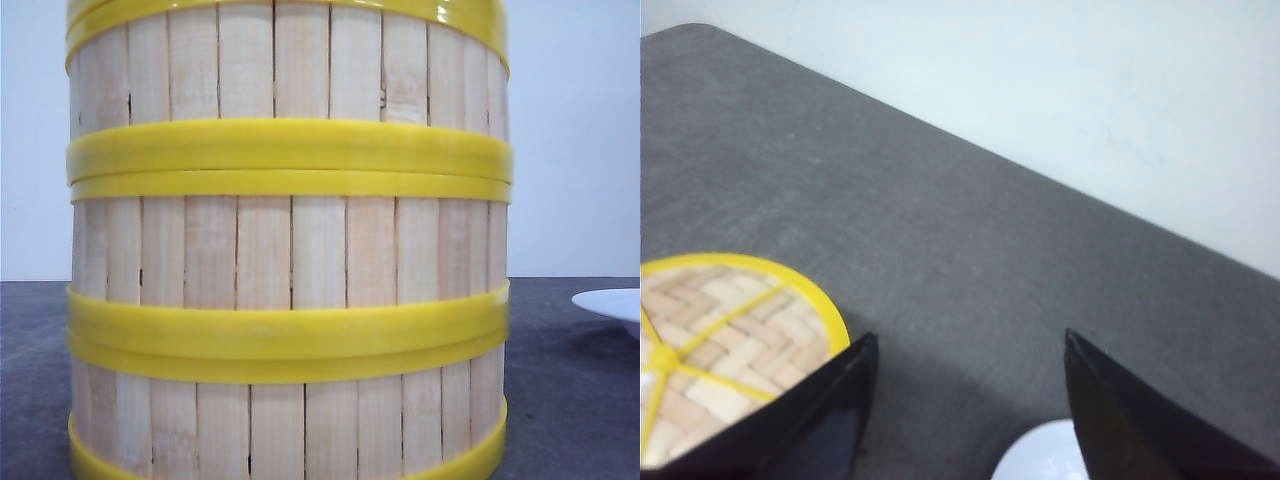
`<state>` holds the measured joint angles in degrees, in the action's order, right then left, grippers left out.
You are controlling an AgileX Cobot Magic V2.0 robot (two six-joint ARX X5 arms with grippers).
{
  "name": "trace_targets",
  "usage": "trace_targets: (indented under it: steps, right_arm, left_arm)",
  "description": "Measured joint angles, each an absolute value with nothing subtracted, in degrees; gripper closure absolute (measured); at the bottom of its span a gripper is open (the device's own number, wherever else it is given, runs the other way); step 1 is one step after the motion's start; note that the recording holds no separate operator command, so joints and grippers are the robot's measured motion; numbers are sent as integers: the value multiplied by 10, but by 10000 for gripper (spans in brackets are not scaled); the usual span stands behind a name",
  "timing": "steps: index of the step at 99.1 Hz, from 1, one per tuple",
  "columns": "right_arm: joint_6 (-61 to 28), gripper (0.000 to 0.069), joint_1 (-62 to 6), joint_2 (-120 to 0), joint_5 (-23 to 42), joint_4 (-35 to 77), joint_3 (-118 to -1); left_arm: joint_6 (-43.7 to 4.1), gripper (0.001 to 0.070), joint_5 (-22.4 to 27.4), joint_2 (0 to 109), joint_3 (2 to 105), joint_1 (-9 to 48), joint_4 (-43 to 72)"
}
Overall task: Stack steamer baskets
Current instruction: 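Open the right gripper and withdraw it from the lidded stack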
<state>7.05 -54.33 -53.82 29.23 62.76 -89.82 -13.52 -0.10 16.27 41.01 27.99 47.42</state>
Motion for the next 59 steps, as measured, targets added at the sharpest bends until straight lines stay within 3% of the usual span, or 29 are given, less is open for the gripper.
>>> trace_targets:
  steps: [29,46,52,59]
  right_arm:
    - [119,329,-543,-466,298,573,-688]
    - [128,336,-543,-458,298,567,-662]
    - [130,403,-543,-456,298,564,-662]
    - [132,569,-543,-456,298,563,-662]
  left_arm:
    - [-135,413,-1,163,410,280,474]
    - [-135,413,-1,163,410,280,474]
    - [-135,444,-1,163,410,280,474]
    - [-135,590,-1,163,410,280,474]
